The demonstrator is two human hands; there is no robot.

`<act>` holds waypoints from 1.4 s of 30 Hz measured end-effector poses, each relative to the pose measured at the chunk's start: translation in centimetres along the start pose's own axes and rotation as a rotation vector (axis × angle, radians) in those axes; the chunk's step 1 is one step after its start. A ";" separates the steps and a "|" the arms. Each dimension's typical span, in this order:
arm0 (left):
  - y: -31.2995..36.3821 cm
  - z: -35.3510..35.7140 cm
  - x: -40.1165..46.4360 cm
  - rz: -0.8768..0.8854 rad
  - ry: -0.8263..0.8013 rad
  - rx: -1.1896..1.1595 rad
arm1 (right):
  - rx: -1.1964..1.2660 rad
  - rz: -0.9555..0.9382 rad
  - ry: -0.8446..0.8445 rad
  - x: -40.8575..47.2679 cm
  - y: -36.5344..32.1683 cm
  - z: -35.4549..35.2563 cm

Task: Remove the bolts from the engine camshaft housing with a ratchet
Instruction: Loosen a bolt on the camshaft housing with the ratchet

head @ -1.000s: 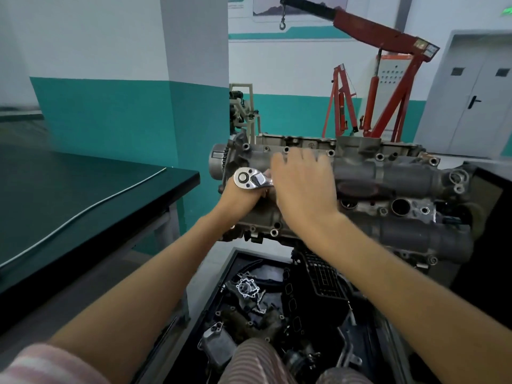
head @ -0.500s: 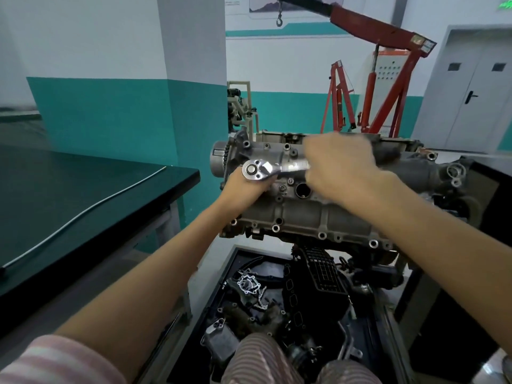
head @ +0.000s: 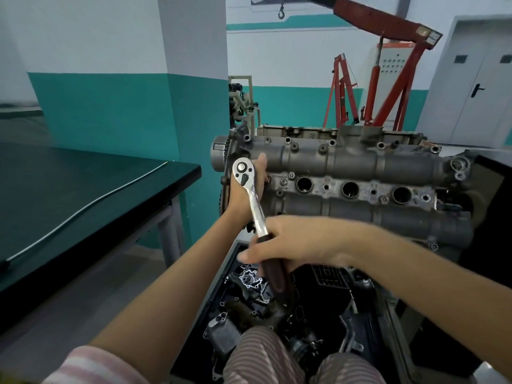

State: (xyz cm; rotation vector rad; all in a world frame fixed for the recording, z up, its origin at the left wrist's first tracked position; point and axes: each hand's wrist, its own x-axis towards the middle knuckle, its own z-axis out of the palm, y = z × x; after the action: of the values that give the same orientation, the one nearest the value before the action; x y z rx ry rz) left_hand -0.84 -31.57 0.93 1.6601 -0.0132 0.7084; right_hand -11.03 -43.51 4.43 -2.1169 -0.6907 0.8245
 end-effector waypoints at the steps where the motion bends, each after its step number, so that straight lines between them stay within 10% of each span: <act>1: 0.0 0.0 -0.2 0.032 0.004 -0.001 | 0.074 -0.016 -0.004 0.5 0.4 0.9; 10: 0.8 -1.6 -0.6 0.142 -0.207 0.093 | -1.286 0.116 0.773 -2.4 -3.4 -8.3; 15: 0.3 -1.7 -0.5 0.065 -0.131 0.029 | -1.340 0.004 1.182 -1.6 -2.5 -7.9; 18: 0.3 -0.9 -0.3 0.012 -0.055 0.051 | -1.200 0.125 1.001 -1.2 -0.3 -5.3; 23: 0.8 0.6 0.0 -0.070 0.117 -0.006 | 0.058 -0.056 0.062 0.1 0.8 1.1; 27: 0.5 -0.8 -0.9 0.045 -0.090 -0.007 | -0.504 0.086 0.197 -0.7 -0.1 -1.9; 30: 1.2 -2.0 -0.7 0.104 -0.252 0.100 | -1.305 0.216 0.649 -2.9 -2.9 -7.4; 33: 1.5 -1.8 -0.4 0.106 -0.250 0.161 | -1.584 0.012 1.065 -2.8 -4.3 -9.8; 37: 0.6 -0.7 -0.5 0.001 -0.055 0.105 | -1.438 0.112 1.087 -1.5 -1.8 -6.4; 42: 1.1 1.1 -0.5 -0.074 0.102 -0.127 | -0.170 -0.004 0.133 -0.2 0.1 0.9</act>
State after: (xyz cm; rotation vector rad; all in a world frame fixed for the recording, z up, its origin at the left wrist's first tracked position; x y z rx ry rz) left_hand -1.20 -33.00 1.58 1.4940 0.0741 0.7212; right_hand -11.81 -43.31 3.92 -2.2977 -0.7154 0.6349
